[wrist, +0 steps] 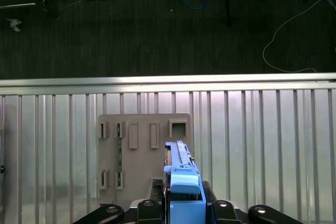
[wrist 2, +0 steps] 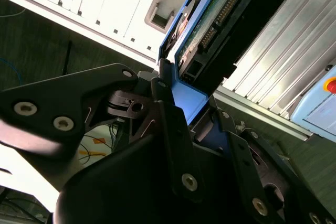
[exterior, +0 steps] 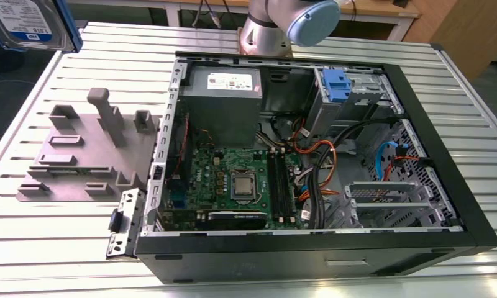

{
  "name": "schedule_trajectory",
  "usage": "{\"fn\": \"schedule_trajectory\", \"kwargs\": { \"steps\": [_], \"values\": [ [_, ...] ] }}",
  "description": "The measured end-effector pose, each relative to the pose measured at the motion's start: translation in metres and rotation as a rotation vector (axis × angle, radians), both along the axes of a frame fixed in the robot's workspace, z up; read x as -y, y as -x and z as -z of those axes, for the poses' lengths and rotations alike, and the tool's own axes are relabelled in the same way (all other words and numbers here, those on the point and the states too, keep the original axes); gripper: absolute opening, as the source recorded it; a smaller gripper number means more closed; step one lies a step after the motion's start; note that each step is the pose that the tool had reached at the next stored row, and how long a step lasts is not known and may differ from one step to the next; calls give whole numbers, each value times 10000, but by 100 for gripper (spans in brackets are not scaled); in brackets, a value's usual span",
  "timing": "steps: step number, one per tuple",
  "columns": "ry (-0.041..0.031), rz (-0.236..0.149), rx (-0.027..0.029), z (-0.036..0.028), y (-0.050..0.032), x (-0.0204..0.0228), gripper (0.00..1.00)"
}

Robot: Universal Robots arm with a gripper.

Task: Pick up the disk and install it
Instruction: 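Pick up the disk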

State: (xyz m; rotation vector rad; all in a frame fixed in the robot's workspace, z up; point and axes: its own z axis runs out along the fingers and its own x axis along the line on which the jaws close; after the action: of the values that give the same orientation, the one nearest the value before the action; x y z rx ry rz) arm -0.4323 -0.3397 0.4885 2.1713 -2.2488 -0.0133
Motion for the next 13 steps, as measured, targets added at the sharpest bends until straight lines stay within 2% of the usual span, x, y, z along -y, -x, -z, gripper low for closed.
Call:
{"fn": "schedule_trajectory", "kwargs": {
  "steps": [13],
  "values": [
    [0,0,0,0,-23,1,37]
  ]
}}
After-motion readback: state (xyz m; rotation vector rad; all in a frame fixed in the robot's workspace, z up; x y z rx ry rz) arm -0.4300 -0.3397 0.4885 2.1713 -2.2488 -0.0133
